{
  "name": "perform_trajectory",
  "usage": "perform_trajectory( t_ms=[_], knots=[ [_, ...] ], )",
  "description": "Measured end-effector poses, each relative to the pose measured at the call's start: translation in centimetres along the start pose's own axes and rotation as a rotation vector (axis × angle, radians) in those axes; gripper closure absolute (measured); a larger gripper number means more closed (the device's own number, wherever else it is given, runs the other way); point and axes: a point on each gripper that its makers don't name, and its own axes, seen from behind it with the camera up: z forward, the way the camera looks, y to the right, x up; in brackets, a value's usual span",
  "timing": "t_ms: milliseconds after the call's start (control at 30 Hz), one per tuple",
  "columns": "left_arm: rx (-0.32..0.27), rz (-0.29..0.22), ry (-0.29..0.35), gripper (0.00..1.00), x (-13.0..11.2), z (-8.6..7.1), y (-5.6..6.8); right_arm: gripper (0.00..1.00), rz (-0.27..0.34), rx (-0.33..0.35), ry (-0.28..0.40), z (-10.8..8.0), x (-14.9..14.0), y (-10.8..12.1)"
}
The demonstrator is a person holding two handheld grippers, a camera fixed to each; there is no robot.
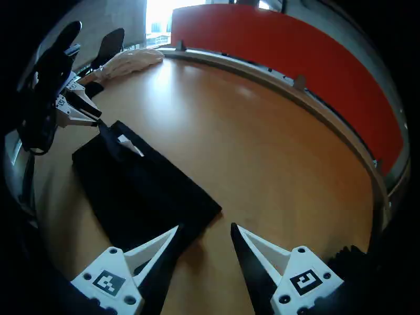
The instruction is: Fold towel
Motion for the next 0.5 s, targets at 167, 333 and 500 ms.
perform_trajectory(
  t_ms=[167, 333, 500],
  knots=[
    [0.013, 0.004, 0.007, 0.65, 0.5, -0.1, -0.6, 0.33, -0.003, -0.016, 0.013, 0.1, 0.8, 0.7],
    [0.016, 0.001, 0.008, 0.65, 0.5, -0.2, -0.8, 0.33, -0.002, -0.024, 0.025, -0.1, 1.3, 1.0],
    [0.020, 0.001, 0.012, 0.65, 0.5, -0.4, -0.8, 0.33, -0.001, -0.026, 0.038, -0.3, 1.7, 1.0]
  ],
)
